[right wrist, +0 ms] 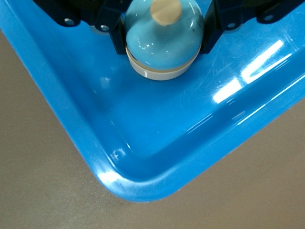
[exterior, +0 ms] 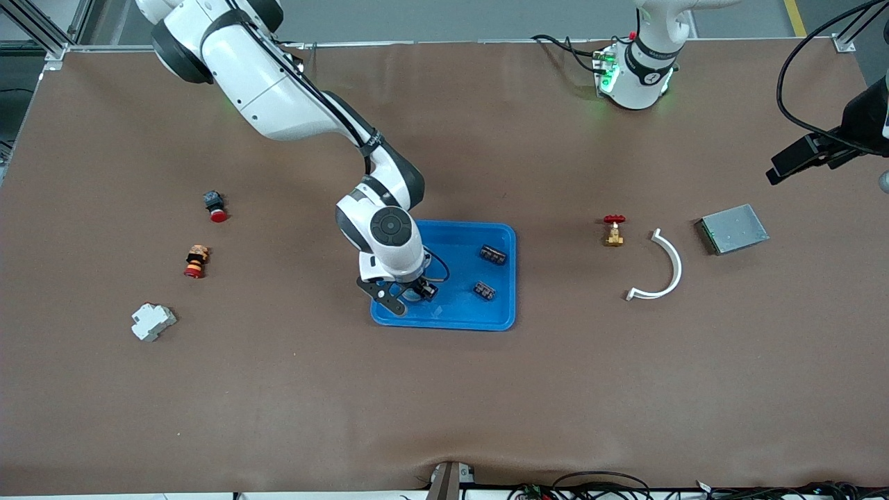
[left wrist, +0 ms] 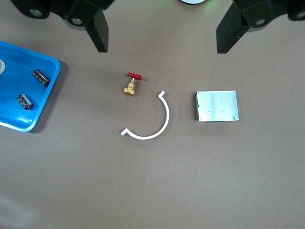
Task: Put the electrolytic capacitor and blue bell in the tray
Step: 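Lower the bell into the tray beside the first bell and open the right gripper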
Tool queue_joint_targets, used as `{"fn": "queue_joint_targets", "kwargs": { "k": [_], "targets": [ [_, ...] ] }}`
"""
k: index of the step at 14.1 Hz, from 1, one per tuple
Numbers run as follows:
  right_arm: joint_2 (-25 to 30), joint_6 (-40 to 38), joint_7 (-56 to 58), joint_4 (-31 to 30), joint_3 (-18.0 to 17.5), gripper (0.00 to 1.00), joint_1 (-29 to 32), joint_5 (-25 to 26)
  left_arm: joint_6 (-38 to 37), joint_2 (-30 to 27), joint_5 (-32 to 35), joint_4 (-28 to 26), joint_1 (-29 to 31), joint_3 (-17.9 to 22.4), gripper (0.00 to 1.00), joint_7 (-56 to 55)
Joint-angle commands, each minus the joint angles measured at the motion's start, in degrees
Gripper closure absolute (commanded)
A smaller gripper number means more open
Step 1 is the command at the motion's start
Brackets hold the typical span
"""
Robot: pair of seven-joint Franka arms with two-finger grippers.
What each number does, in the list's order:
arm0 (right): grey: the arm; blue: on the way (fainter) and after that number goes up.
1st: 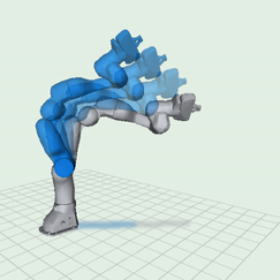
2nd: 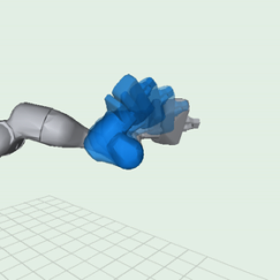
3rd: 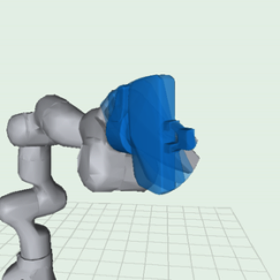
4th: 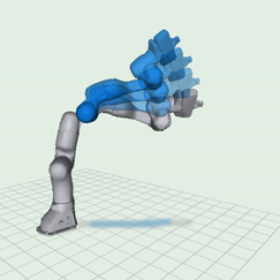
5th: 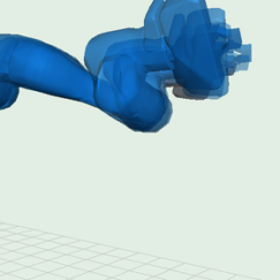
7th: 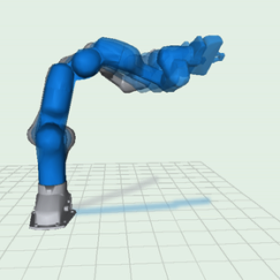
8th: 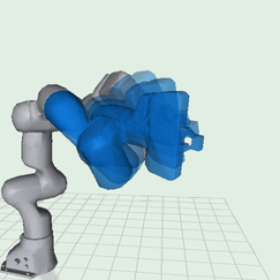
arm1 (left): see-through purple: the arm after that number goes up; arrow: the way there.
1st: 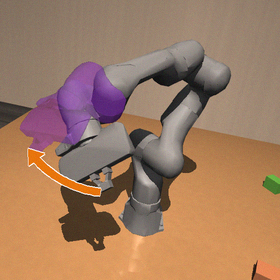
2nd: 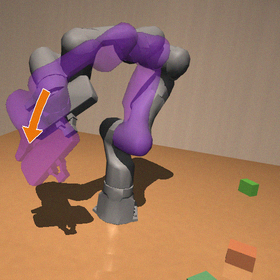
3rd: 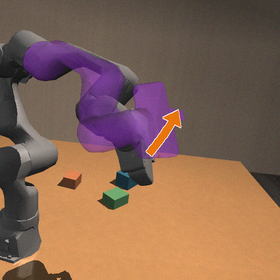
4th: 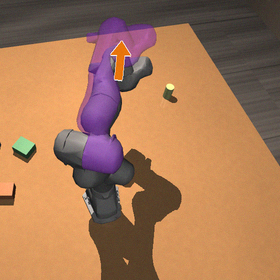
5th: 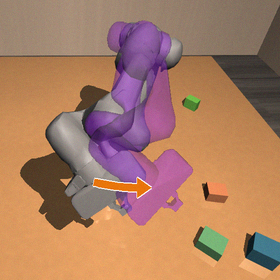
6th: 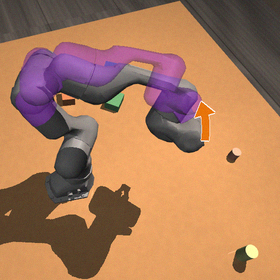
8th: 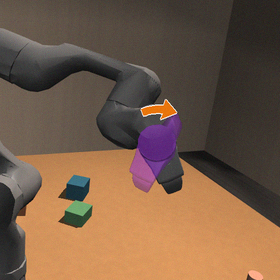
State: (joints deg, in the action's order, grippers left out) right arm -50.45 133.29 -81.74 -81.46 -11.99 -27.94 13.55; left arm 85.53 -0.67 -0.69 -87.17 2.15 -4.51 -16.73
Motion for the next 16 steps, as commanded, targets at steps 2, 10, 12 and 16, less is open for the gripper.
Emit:
{"fn": "queue_joint_targets", "kwargs": {
  "k": [2,10,12,16],
  "targets": [
    [-2.29,-0.48,1.05,2.27,-0.13,0.00,-0.45,1.65,0.87,-1.44,1.13,-1.25,0.05,0.02,0.00,1.87],
    [-0.44,-9.07,3.60,5.43,-1.10,0.00,-0.54,0.95,4.21,-0.04,0.51,-1.25,-0.04,0.02,0.00,1.87],
    [-0.27,-13.12,4.39,7.80,-3.02,0.00,0.33,0.60,4.21,0.23,0.42,-1.25,-0.13,0.02,0.00,1.87],
    [0.52,-21.65,7.72,13.95,-11.10,0.00,7.96,0.33,5.00,0.49,0.33,-1.25,-0.39,-0.06,0.00,1.87]
  ]
}}
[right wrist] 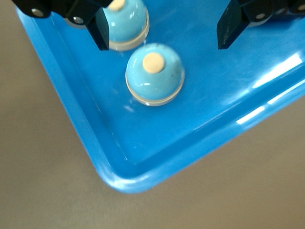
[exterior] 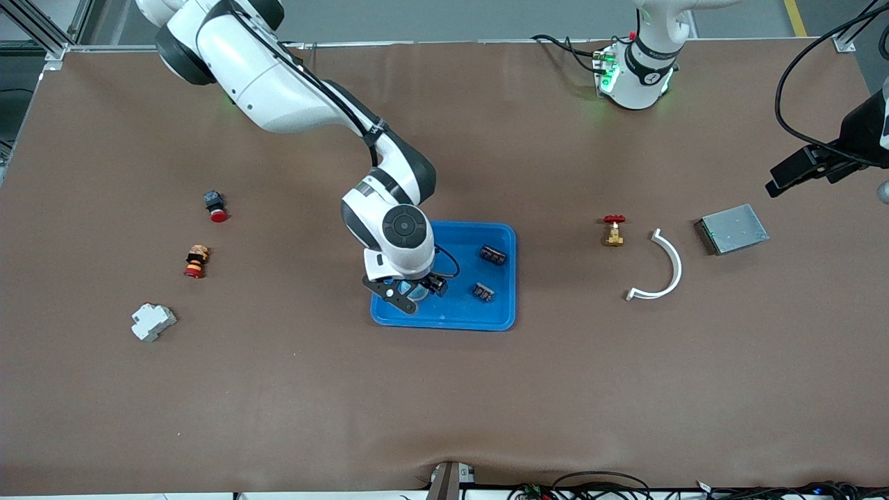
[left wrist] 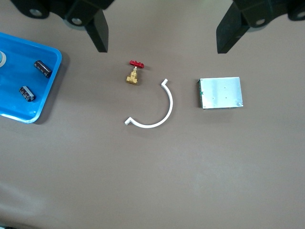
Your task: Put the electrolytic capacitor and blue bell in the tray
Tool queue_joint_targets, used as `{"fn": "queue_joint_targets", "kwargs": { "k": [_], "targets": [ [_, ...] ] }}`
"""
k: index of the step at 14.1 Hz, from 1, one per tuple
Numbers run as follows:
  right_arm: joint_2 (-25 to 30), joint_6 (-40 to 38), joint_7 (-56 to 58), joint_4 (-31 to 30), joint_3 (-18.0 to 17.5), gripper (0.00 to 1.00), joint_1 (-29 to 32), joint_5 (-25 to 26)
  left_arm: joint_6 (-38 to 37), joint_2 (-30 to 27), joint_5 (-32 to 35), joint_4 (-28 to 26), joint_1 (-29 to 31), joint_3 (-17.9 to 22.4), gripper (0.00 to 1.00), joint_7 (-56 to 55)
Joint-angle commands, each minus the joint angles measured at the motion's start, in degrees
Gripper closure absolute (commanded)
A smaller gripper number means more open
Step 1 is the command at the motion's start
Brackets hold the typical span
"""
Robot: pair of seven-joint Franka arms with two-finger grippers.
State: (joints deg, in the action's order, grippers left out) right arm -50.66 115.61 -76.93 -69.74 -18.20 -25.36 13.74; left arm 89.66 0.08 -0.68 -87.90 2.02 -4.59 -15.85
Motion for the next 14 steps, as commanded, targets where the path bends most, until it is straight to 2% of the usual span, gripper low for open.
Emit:
{"fn": "queue_joint_targets", "kwargs": {
  "k": [1,3,6,9,14],
  "targets": [
    [0.99,-5.55,5.45,2.33,-6.22,0.00,7.67,0.15,1.31,0.09,0.42,-0.60,-0.27,0.11,0.00,1.00],
    [3.45,-8.72,16.58,2.24,-7.98,0.00,12.86,0.06,1.49,0.09,0.42,-0.51,-0.18,0.02,0.00,1.00],
    [6.70,-12.24,29.34,1.89,-7.46,0.00,16.83,1.20,2.80,0.18,0.33,-0.43,0.26,0.29,0.00,0.82],
    [9.51,-16.72,41.91,1.28,-7.55,0.00,21.48,4.98,2.10,-0.43,0.68,-0.69,0.09,0.20,0.00,3.27],
    [15.66,-15.94,58.71,-5.13,-7.46,0.00,30.54,6.65,1.40,-0.26,0.77,-0.78,0.09,0.11,0.00,5.22]
  ]
}}
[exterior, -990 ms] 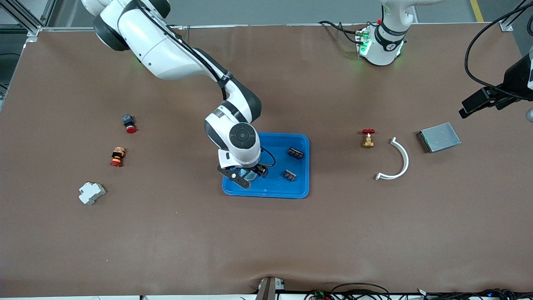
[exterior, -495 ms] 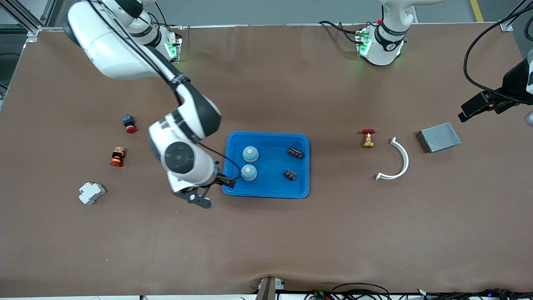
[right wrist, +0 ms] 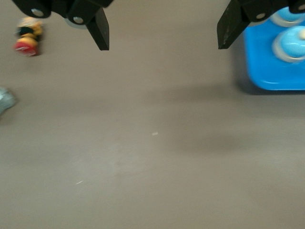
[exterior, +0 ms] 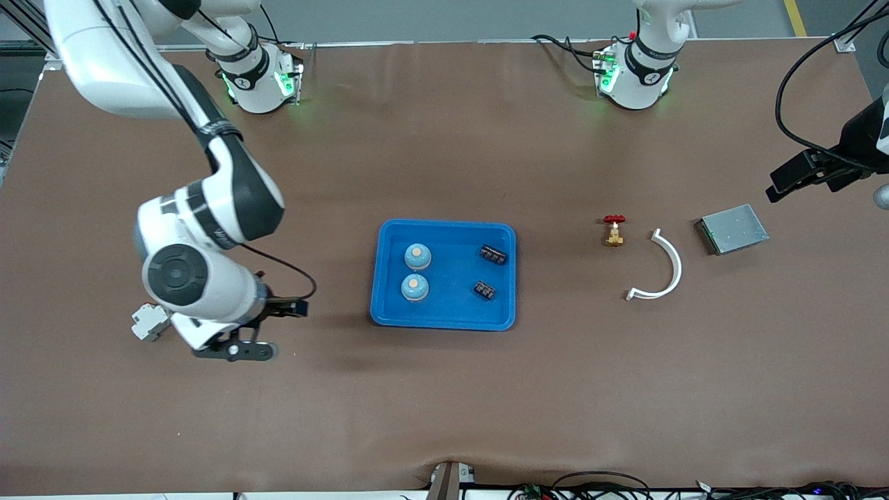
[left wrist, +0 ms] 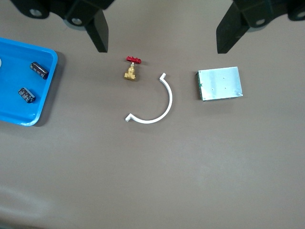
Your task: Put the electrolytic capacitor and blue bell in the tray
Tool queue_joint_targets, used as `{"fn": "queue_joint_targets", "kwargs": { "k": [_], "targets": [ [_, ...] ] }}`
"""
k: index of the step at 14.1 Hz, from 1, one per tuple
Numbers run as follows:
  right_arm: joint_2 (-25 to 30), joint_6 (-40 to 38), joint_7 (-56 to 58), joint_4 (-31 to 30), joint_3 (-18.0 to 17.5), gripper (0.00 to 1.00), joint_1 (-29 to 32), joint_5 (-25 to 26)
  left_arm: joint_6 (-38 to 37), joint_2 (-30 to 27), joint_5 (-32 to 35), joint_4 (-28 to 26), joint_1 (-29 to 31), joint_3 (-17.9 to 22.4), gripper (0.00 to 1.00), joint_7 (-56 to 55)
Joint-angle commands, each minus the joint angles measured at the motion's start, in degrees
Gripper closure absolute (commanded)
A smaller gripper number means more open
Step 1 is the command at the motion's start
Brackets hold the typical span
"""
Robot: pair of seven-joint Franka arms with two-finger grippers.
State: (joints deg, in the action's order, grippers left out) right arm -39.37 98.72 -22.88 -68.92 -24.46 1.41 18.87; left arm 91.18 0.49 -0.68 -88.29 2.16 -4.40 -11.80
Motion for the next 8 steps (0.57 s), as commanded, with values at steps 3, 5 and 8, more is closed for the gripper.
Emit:
{"fn": "queue_joint_targets", "kwargs": {
  "k": [3,5,8],
  "targets": [
    [9.55,4.53,8.37,-12.61,-0.07,0.00,5.36,1.35,-0.30,-0.49,1.12,-0.05,-0.05,-0.17,0.00,1.61],
    [12.72,8.83,9.25,-17.28,4.66,0.00,3.35,0.82,-0.21,-0.22,1.12,0.04,-0.66,-0.08,0.00,1.61],
    [15.80,14.03,16.61,-21.16,13.89,0.00,-0.35,-4.86,-0.30,-0.13,1.21,1.18,-0.76,-0.17,0.00,1.26]
  ]
}}
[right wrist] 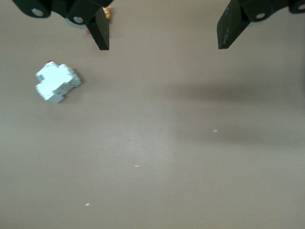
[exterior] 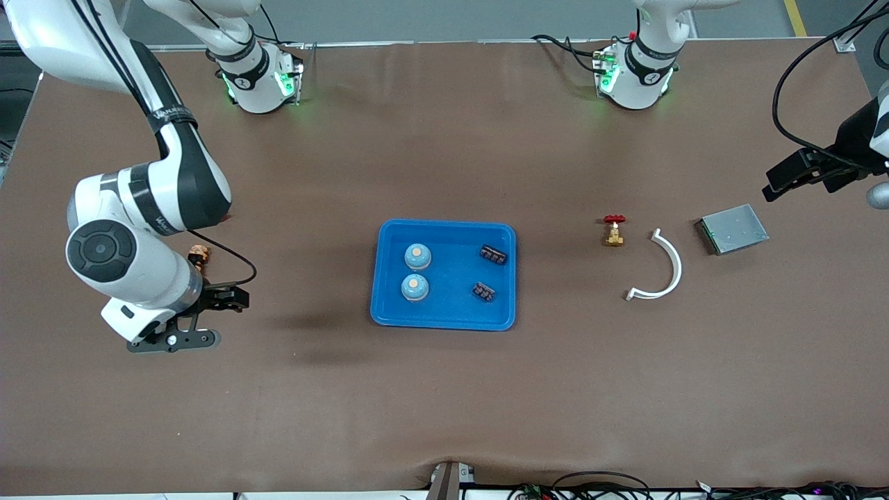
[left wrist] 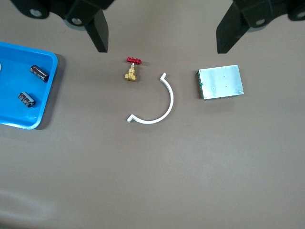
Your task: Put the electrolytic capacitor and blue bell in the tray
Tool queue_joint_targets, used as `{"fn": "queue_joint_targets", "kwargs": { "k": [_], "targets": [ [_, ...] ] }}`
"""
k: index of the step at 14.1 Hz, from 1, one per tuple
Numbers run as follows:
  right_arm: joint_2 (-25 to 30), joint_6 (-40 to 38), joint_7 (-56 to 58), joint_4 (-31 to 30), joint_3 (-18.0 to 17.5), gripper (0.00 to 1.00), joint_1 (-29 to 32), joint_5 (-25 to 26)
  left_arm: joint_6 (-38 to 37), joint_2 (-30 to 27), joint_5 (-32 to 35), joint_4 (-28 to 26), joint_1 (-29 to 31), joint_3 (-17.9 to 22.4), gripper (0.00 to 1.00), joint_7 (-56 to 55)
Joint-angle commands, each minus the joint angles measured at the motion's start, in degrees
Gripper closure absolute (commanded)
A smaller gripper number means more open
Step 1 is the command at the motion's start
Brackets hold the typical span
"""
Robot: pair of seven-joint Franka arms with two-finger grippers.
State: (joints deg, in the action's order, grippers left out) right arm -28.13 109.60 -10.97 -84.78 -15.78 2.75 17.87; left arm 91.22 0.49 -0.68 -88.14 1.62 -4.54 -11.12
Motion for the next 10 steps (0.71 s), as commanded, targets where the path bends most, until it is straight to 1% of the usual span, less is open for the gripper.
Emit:
{"fn": "queue_joint_targets", "kwargs": {
  "k": [1,2,6,8,10],
  "targets": [
    [5.53,3.07,7.26,-5.57,6.97,0.00,-1.78,-6.68,-0.43,-0.14,1.12,1.04,-0.13,-0.03,0.00,0.66],
    [7.28,2.90,8.07,-6.53,8.04,0.00,-1.78,-7.58,-0.60,-0.22,1.12,1.04,0.22,-0.03,0.00,0.92],
    [16.59,3.51,10.17,-16.01,10.94,0.00,-1.26,-9.08,-1.39,-0.31,1.12,0.96,0.31,-0.03,0.00,1.88],
    [20.20,2.55,12.55,-17.61,13.66,0.00,-1.17,-11.88,-3.85,-0.93,1.21,0.60,0.31,-0.03,0.00,2.59],
    [23.19,-0.69,12.12,-18.22,14.28,0.00,-1.17,-12.25,-4.29,-1.97,1.21,-0.09,0.31,-0.03,0.00,2.68]
  ]
}}
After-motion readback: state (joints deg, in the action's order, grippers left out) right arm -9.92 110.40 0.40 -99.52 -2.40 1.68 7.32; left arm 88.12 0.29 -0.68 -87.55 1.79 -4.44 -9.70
